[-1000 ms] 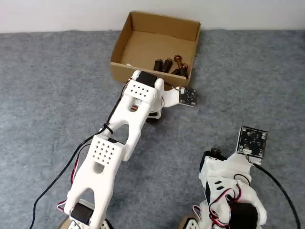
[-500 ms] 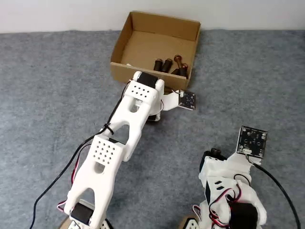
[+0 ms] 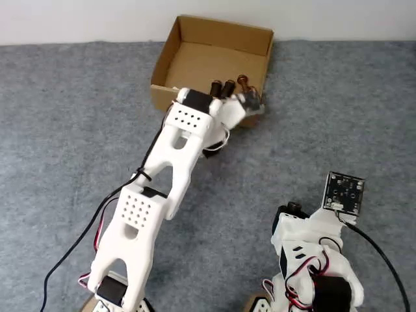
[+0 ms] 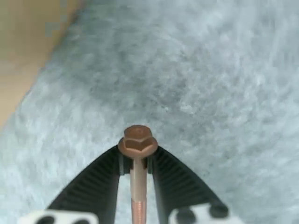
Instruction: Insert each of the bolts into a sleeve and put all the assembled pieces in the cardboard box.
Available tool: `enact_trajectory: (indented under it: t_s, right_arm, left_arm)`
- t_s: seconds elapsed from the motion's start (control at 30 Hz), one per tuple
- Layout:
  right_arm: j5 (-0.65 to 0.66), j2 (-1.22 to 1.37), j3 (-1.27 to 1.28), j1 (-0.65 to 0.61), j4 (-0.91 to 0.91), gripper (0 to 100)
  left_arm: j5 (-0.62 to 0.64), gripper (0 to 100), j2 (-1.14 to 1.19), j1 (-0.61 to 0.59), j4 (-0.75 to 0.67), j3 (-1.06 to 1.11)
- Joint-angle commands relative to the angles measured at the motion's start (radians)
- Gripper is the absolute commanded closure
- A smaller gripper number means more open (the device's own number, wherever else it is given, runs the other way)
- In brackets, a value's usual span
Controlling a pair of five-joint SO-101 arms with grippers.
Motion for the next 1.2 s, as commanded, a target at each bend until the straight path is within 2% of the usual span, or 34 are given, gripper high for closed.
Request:
enact_trajectory:
  t_s: [0.0,0.13,0.3,0.67,0.87,1.17]
  right_arm:
    - [-0.011,-0.001,-0.003,0.007,-0.013,99.1]
    - [-0.011,-0.001,-0.005,0.005,-0.013,99.1]
    - [-0.009,-0.001,-0.011,0.004,-0.013,99.1]
    - [-0.008,-0.001,-0.034,-0.021,-0.015,99.1]
    - [-0.011,-0.001,-0.035,-0.154,-0.079,99.1]
    - [-0.006,0.001,-0.026,-0.285,-0.232,99.1]
  left_arm:
    - [0.192,99,-0.169,-0.005,0.032,0.025]
    - [0.281,100,-0.330,0.014,0.031,0.134]
    - [0.499,100,-0.566,-0.002,0.031,0.308]
    - [0.813,100,-1.049,-0.014,0.026,0.702]
    - [0.845,100,-1.270,-0.080,-0.029,0.892]
    - [0.847,100,-1.643,-0.195,-0.224,1.178]
